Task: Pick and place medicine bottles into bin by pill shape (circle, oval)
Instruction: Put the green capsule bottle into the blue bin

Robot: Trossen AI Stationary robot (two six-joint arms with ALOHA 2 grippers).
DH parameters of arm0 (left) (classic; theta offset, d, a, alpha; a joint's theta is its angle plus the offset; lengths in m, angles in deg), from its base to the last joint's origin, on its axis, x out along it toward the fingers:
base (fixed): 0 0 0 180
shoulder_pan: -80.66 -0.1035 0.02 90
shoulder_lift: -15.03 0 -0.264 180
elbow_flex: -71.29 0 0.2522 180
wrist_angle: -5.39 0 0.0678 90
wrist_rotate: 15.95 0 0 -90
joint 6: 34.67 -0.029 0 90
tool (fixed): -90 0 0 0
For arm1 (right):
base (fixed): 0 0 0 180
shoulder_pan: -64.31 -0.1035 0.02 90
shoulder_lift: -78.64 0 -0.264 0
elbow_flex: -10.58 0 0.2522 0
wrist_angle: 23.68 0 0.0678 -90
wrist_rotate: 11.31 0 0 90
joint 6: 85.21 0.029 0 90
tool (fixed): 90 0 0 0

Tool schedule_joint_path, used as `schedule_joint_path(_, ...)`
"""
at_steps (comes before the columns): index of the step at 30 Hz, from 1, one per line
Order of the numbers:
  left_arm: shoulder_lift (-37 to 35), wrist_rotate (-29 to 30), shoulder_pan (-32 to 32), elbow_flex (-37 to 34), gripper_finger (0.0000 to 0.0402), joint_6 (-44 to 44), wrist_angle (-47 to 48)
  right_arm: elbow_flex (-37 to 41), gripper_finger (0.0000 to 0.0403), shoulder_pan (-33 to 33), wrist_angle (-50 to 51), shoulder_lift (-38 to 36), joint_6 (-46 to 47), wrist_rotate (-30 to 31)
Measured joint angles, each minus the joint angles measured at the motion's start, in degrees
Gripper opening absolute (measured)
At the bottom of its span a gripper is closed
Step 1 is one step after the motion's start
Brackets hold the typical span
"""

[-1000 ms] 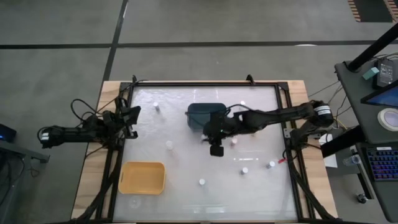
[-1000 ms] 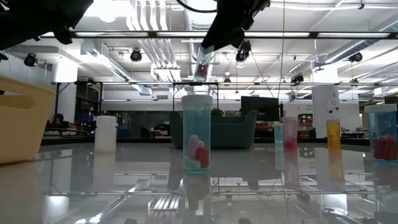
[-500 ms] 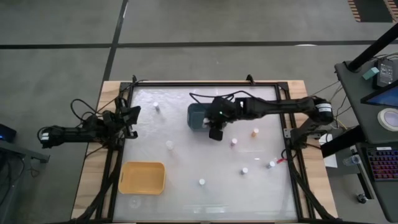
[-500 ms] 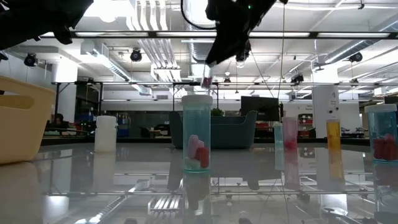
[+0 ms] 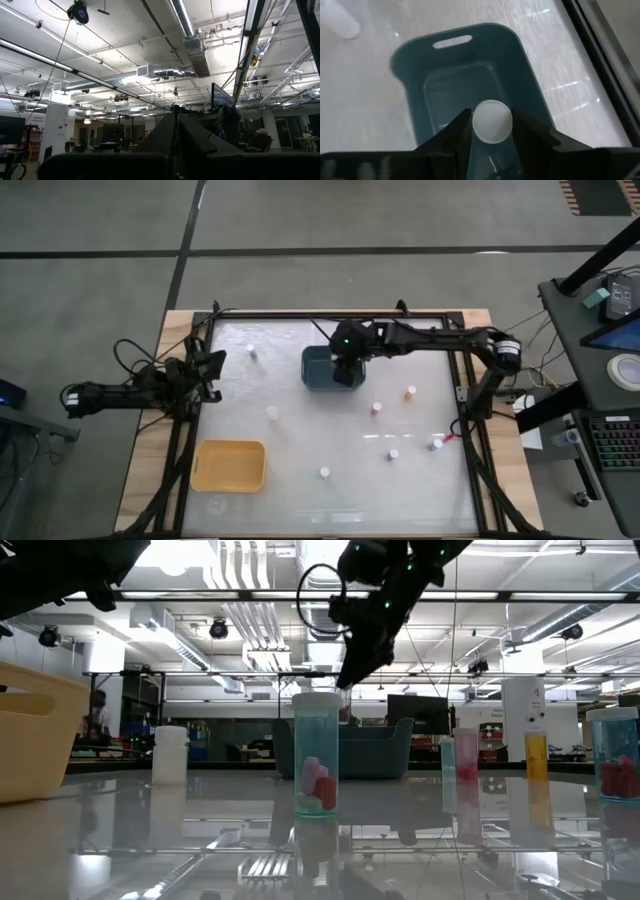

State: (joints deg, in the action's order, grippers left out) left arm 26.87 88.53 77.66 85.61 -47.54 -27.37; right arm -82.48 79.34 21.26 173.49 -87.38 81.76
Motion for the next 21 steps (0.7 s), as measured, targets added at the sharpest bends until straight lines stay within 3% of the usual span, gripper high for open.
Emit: schedule_joint_path(21,0.0,0.0,0.0,0.0,0.0006,0.0,0.0,0.1,0.0125,0.7,-5.2,8.8,1.1,4.5)
